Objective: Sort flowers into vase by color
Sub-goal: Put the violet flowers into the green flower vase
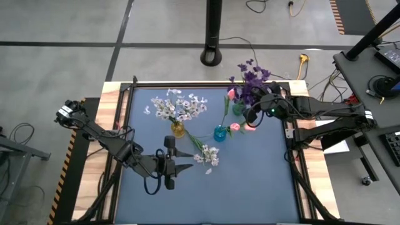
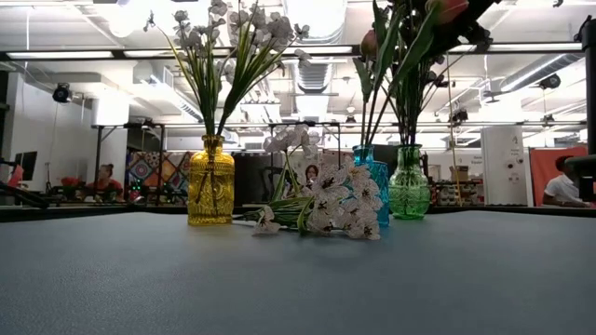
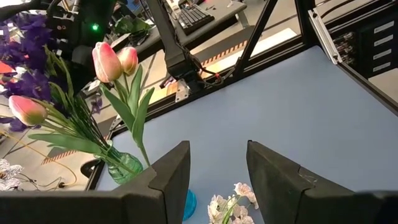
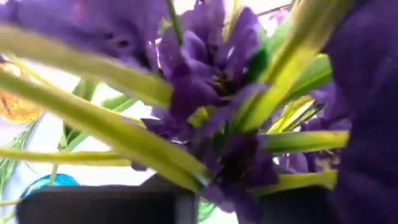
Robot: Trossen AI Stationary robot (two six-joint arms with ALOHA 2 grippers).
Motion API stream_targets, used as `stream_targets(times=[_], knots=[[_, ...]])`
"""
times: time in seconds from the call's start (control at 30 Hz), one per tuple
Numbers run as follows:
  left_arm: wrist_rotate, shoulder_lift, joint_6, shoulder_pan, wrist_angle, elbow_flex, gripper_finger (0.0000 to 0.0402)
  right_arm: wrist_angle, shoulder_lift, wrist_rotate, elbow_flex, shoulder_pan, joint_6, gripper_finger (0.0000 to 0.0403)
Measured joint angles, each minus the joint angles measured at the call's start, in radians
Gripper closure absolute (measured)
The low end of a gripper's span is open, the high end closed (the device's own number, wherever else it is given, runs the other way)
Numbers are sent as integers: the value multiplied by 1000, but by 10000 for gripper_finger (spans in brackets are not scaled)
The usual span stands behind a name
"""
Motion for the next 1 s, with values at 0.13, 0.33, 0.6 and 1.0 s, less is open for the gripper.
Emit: stream_targets(times=[0.13,0.33,0.6,1.0], knots=[[0,0,0,0,-1,-4,260,-10,0,0,-6,0,3,381],[0,0,0,0,0,-4,260,-7,7,0,-12,0,3,383],[0,0,0,0,0,-5,260,-4,7,8,-31,0,6,381],[0,0,0,0,0,-6,260,-53,6,-5,-5,0,44,277]])
